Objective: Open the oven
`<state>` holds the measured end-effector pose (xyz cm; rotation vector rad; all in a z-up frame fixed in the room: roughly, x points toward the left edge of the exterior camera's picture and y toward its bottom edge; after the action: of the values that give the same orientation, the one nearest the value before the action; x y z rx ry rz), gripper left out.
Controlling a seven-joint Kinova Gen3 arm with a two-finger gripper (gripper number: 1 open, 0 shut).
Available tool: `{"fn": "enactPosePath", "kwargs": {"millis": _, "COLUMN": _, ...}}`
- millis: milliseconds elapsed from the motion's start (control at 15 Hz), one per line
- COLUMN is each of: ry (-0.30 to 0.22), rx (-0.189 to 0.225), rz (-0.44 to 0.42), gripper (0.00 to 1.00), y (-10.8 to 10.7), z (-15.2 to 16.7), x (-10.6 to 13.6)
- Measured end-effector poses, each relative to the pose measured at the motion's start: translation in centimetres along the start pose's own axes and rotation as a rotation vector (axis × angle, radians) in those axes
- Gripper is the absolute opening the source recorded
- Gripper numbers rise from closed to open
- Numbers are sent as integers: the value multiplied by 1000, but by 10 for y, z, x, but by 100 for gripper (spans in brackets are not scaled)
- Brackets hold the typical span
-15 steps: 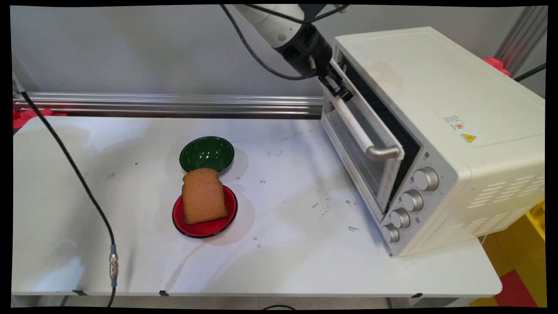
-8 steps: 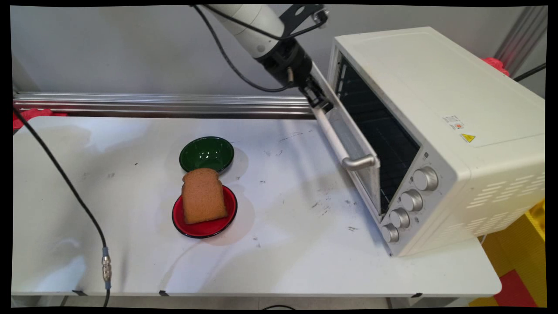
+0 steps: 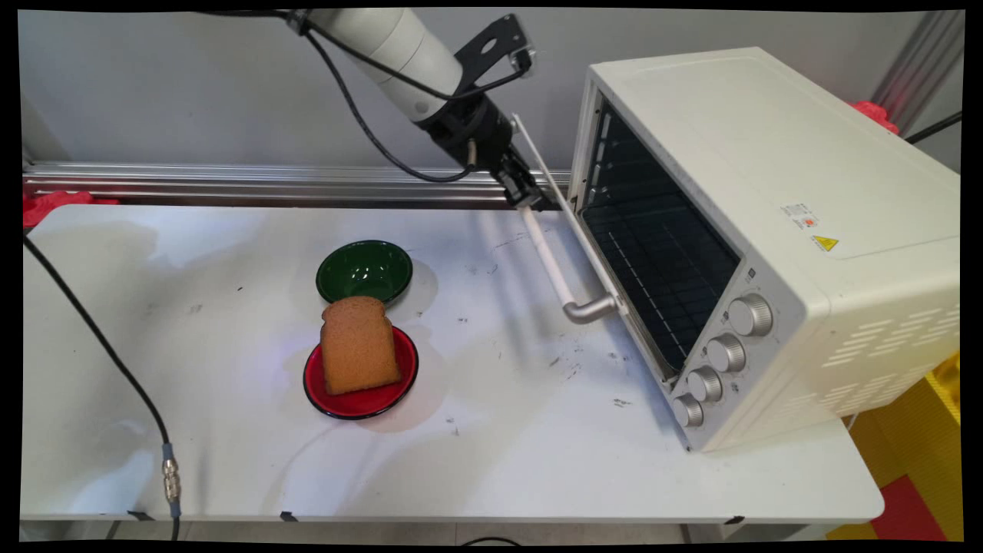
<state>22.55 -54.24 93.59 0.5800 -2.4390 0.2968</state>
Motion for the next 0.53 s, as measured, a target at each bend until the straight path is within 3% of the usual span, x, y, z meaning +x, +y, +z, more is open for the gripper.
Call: {"fn": "enactPosePath", "kwargs": {"millis": 533, "ry": -2, "rx": -13, "rz": -6, "gripper": 0, "y": -2, "z": 6, "x": -39}}
